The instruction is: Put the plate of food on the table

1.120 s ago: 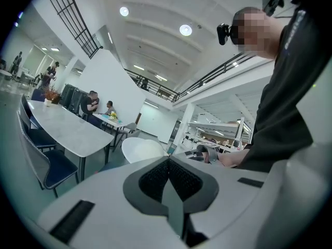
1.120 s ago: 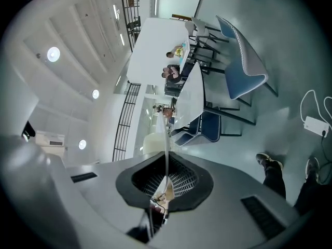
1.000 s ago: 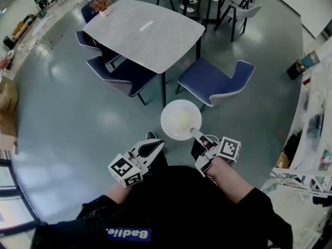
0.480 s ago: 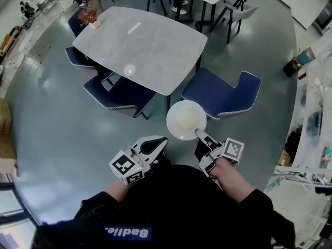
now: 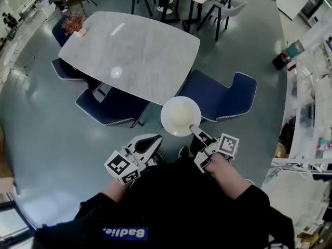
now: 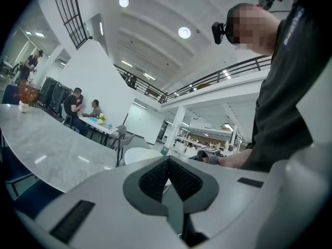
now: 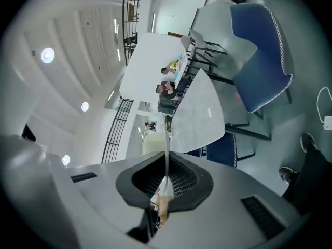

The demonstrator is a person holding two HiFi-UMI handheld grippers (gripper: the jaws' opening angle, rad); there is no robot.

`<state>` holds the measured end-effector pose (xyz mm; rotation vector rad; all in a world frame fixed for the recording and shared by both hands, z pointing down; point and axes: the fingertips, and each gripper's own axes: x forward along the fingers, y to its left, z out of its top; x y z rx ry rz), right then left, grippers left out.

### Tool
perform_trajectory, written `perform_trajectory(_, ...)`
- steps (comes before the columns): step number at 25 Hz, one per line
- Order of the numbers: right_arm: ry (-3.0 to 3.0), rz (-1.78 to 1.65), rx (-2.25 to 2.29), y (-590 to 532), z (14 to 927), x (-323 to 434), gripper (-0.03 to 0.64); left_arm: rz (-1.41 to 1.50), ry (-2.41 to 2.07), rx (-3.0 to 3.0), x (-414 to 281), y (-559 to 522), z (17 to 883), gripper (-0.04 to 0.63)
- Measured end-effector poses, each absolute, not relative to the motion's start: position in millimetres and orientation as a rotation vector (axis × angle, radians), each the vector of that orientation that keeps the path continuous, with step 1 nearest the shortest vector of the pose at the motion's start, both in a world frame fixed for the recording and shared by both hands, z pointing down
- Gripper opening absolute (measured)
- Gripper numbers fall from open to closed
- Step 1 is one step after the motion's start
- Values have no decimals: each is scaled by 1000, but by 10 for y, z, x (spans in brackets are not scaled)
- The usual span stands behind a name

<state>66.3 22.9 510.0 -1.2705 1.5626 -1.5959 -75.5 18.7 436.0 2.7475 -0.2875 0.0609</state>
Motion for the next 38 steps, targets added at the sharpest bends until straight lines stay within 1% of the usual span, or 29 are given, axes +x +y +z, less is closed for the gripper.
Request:
perform_trajectory(13,1610,-1651,-1214,-264,5163,838,17,73,-386,2745,-539,-168,4347,8)
perform_trajectory(28,1685,-1754,-1110,-739,5292,1305,17,126,-544,2707,14,-474,4390,8)
perform_trajectory(38,1747,-1819,-1087,-991,5443,1351,17,127,-635,2656,61,-534,4471,8)
